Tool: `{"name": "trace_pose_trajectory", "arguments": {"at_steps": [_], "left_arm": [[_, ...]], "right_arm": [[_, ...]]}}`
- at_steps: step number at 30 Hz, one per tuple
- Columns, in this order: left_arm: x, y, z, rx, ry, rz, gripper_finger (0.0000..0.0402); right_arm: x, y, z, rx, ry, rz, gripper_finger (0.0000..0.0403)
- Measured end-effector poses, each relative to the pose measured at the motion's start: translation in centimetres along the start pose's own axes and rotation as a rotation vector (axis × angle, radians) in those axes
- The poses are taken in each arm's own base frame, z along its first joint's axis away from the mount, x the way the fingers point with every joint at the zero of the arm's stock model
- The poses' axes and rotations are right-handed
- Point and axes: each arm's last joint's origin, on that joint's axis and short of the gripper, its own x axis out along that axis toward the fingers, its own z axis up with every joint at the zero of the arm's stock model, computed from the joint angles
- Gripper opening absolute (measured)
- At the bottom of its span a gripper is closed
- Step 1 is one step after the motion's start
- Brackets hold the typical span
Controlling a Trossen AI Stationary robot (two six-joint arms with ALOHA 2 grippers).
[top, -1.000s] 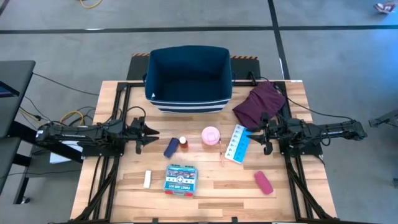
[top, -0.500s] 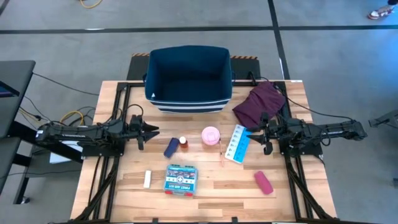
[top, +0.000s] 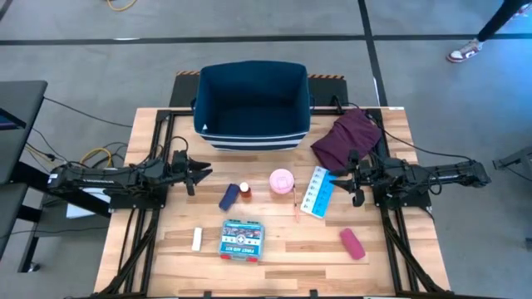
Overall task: Pick & place medical supplies in basket/bin
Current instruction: Put the pink tumbler into the blue bin
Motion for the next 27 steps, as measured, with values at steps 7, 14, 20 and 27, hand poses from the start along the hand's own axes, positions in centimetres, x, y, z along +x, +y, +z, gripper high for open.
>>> {"name": "trace_pose_trajectory", "arguments": {"at_steps": [7,14,20,27], "left_arm": [[0.0,0.3,0.2,-0.018,-0.062,0.107,0.0137],[0.0,0.3,0.2,0.022,-0.056,0.099,0.0137],[0.0,0.3,0.3,0.022,-0.065,0.113,0.0137],[0.0,0.3,0.3,-0.058,-0.079,0.125,0.0137]], "right_arm": [[0.0,0.0,0.0,0.000,0.000,0.000,0.0125],[0.0,0.0,0.0,0.000,0.000,0.000,0.0125],[0.0,0.0,0.4,-0.048,-0.039,0.002,0.0125],[-0.1,0.1,1.0,-0.035,-0.107,0.003,0.0125]]}}
